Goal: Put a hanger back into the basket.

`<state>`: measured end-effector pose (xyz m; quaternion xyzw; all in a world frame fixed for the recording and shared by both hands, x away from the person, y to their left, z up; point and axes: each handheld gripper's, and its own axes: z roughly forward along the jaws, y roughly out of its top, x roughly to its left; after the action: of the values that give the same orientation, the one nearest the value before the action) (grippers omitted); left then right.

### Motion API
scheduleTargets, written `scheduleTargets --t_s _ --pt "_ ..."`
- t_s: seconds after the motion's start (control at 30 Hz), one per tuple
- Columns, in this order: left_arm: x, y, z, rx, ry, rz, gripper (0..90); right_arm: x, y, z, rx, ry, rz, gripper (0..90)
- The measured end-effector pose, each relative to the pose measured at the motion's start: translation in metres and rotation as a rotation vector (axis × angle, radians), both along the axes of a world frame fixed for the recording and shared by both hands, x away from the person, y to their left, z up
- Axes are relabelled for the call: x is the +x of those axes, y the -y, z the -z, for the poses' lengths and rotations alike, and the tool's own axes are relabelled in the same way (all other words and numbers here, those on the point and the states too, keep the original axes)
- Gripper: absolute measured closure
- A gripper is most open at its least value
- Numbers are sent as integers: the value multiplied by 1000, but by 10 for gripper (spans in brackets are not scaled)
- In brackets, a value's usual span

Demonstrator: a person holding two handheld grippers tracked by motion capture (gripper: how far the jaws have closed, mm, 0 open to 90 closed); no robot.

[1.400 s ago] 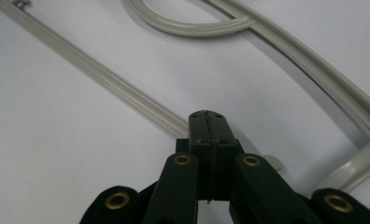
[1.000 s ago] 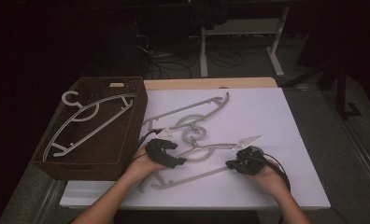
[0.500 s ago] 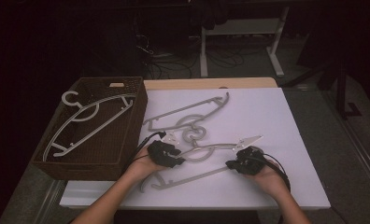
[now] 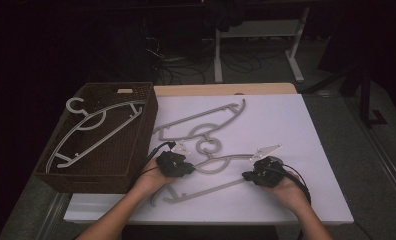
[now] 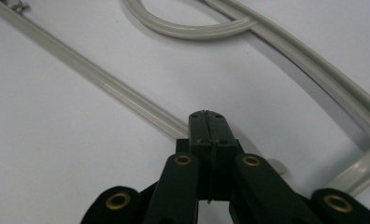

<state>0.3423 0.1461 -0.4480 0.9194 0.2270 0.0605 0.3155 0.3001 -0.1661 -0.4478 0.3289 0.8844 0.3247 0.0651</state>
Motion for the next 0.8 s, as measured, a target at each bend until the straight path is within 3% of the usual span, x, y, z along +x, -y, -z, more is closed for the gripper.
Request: scheduleTargets --t_s 0.17,0.4,0.57,0.7,0.8 --pt "-1 1 -1 7 -5 -10 820 1 -1 1 2 -4 -7 895" --pt "-1 -4 -6 -48 -37 -22 822 0 -3 1 -9 2 -17 895" --pt "1 -12 -11 -134 -99 -21 823 0 -4 2 1 -14 -31 895" --pt "0 -12 -9 -135 -93 -13 813 0 -6 2 2 -17 -34 895" --pt "1 -12 -7 -147 -114 4 786 0 -6 2 -1 -12 -33 895"
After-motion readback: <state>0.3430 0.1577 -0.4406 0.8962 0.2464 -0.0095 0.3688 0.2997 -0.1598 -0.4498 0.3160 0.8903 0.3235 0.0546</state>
